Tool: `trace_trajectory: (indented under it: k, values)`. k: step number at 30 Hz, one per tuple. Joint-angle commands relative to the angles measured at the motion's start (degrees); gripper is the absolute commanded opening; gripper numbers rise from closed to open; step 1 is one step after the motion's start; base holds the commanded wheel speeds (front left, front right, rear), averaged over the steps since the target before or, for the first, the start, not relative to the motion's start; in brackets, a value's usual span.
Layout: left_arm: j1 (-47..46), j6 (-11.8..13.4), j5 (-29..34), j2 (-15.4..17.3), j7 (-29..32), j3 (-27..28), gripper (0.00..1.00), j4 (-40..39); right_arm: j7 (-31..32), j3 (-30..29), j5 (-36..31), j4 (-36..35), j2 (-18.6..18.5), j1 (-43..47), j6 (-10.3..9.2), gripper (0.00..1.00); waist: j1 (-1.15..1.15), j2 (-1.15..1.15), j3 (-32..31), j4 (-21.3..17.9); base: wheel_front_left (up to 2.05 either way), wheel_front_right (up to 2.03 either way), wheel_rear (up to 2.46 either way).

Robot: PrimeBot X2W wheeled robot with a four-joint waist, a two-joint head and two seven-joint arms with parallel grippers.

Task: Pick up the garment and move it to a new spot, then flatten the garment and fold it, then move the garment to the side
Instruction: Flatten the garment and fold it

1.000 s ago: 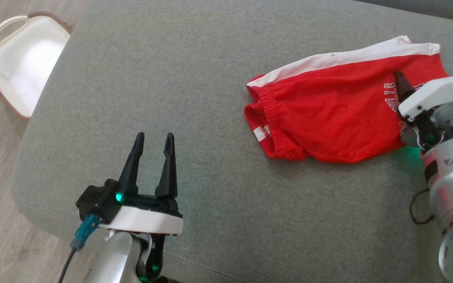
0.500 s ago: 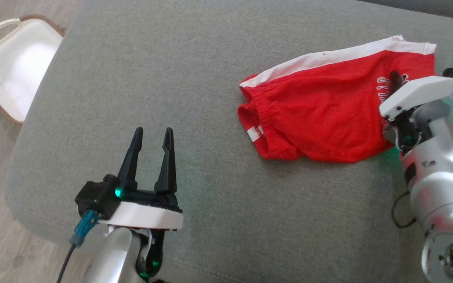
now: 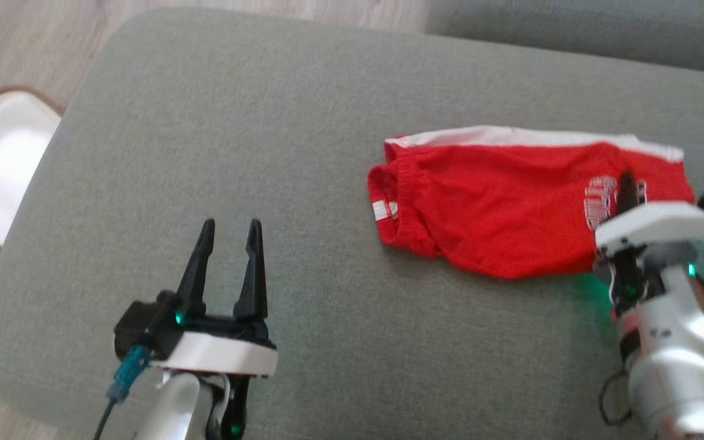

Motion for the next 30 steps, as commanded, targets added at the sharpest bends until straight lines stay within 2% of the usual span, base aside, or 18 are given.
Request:
trace_trajectory:
  k: [1, 4, 9, 21, 30]
  values:
    - [-0.1, 0.1, 0.7, 0.3, -0.5, 2.4, 1.0, -1.5, -1.0, 0.9, 0.7, -2.6, 1.1, 0.9, -0.04, 0.0, 0.01, 0.0, -2.1, -1.5, 0.0, 0.0, 0.0]
    - [1.1, -0.1, 1.1, 0.3, -0.5, 2.5, 1.0, -1.3, -2.9, -0.5, 2.4, -3.6, 1.1, 4.7, -0.04, 0.0, 0.01, 0.0, -3.8, -2.2, 0.0, 0.0, 0.0]
    - [2.6, -0.3, 1.5, 0.3, -0.5, 2.9, 1.0, -1.3, -3.9, 1.6, 6.3, -3.5, 1.1, 8.5, -0.04, 0.0, 0.01, 0.0, -5.2, -2.9, 0.0, 0.0, 0.0]
    - [2.3, -0.8, 2.4, 0.3, -0.5, 2.8, 1.0, -1.1, -7.4, 8.1, 8.2, -1.8, 1.1, 4.6, -0.04, 0.0, 0.01, 0.0, -5.0, -1.6, 0.0, 0.0, 0.0]
    - [2.4, -0.8, 2.4, 0.3, -0.5, 3.0, 1.0, -0.4, -7.1, 24.7, 17.0, -6.6, 1.1, 3.1, -0.04, 0.0, 0.01, 0.0, -6.5, 1.2, 0.0, 0.0, 0.0]
